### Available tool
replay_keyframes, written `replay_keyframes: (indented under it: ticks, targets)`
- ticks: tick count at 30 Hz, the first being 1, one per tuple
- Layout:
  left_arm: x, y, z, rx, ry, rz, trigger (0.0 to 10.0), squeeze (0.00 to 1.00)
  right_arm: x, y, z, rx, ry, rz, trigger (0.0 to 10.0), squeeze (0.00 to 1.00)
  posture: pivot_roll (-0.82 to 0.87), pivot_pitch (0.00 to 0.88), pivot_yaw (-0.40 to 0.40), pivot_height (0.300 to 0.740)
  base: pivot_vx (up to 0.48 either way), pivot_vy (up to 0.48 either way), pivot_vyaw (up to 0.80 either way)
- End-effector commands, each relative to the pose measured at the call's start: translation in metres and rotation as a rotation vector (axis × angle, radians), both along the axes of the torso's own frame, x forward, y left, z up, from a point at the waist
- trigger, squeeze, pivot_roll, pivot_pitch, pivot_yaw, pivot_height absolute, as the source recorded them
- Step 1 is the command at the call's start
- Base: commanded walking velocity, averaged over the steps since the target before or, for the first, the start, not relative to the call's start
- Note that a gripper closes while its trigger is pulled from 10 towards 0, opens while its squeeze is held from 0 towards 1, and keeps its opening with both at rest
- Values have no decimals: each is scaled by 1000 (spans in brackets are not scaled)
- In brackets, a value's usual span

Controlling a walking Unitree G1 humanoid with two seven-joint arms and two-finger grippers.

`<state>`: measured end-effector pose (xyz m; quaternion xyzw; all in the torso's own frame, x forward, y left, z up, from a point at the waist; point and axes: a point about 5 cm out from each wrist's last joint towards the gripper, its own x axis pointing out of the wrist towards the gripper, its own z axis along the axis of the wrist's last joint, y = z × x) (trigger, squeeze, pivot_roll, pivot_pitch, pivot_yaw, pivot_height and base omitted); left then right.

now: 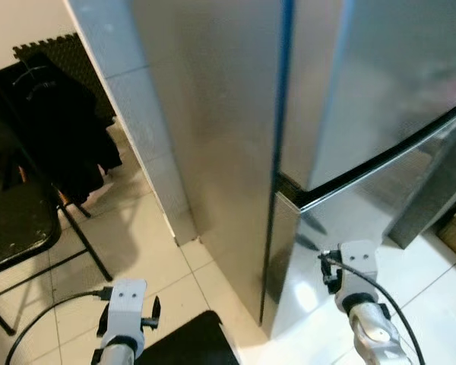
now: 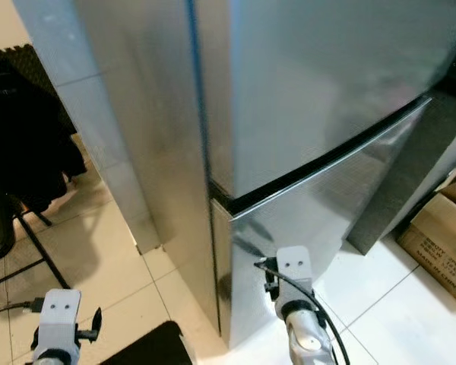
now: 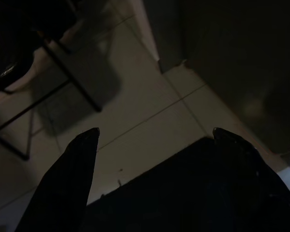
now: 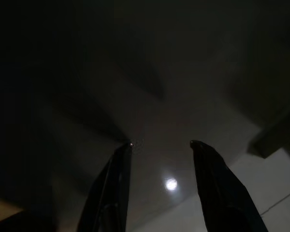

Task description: Restocking fridge

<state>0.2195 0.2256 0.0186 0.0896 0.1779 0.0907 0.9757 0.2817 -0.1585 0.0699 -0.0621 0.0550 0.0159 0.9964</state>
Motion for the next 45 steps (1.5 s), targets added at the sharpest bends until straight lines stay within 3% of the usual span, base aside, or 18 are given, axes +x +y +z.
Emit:
replay_keyframes:
  ticks: [1, 17, 37, 45]
  targets:
    - [-4, 1, -4, 10, 27, -3, 10000, 0, -1, 2, -3, 4, 12, 11, 10000, 0, -110, 206, 56, 740, 0, 330, 0]
    - [-4, 0, -4, 11, 27, -5, 10000, 0, -2, 1, -3, 3, 12, 12, 10000, 0, -109, 205, 55, 740, 0, 319, 0]
    - [-2, -2, -5, 23, 34, -19, 10000, 0, -1, 3, -2, 0, 10, 30, 10000, 0, -111, 198, 53, 740, 0, 0, 0]
    - [-3, -3, -6, 26, 37, -20, 10000, 0, -2, 6, -1, 0, 5, 50, 10000, 0, -110, 201, 53, 740, 0, 0, 674]
